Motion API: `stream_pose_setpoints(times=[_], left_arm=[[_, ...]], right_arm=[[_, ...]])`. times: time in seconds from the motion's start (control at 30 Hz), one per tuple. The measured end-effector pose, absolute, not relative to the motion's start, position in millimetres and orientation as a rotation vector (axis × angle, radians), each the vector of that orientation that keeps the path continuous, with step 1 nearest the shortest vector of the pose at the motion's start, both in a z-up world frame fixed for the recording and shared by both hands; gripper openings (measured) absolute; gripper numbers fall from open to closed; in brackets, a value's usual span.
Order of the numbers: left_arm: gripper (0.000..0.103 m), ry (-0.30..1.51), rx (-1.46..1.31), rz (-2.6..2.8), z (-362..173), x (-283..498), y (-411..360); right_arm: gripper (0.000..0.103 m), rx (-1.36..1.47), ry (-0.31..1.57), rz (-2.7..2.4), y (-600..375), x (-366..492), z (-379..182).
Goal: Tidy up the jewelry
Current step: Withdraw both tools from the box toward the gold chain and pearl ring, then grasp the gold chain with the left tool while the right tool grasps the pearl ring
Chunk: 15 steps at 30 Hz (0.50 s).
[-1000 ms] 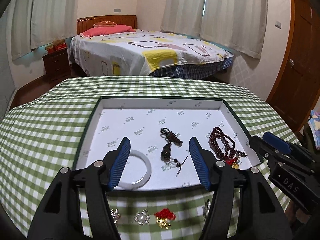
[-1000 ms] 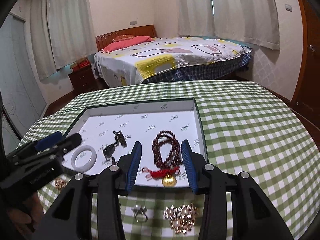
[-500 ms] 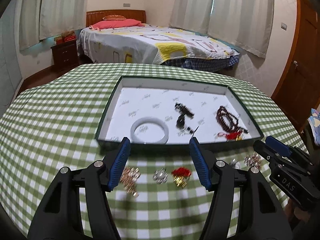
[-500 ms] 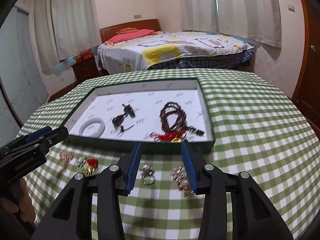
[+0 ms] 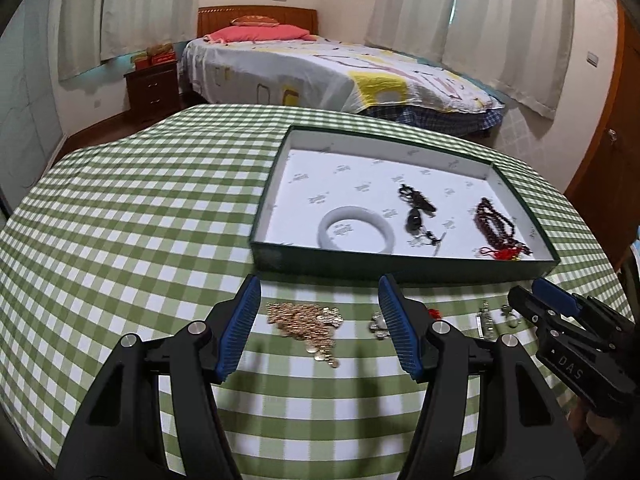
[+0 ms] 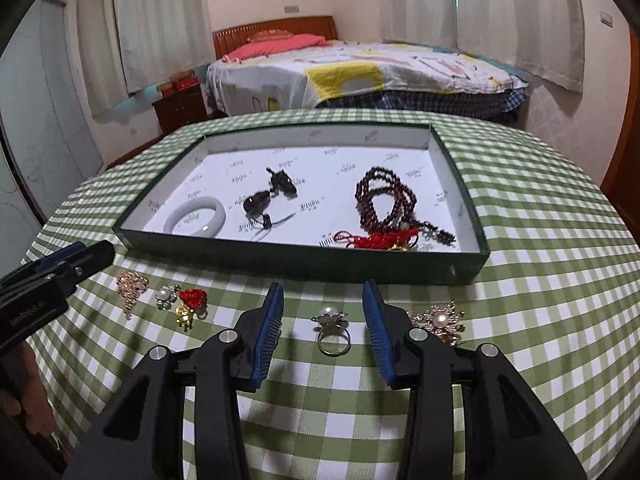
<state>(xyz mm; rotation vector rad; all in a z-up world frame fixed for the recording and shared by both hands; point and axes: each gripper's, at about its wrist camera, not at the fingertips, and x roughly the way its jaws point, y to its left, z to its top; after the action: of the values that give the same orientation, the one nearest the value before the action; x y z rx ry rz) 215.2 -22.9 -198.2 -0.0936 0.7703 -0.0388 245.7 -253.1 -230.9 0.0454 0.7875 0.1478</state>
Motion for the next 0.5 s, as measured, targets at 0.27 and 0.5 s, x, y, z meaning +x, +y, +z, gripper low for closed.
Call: stream_pose_setpoints(times=[0.27,0.5], left_arm=[[0.060,0.803,-0.101,-0.021,-209.4,218.0,-15.0],[0.060,0.827,-0.095,-0.009,-219.7,220.0,-14.2]], right_arm=[[0.041,0.055,0.863,0.145,-252.4,259.3,-241.8],[0.026,0.064,0.893,0.147,-253.0,261.6,-246.2]])
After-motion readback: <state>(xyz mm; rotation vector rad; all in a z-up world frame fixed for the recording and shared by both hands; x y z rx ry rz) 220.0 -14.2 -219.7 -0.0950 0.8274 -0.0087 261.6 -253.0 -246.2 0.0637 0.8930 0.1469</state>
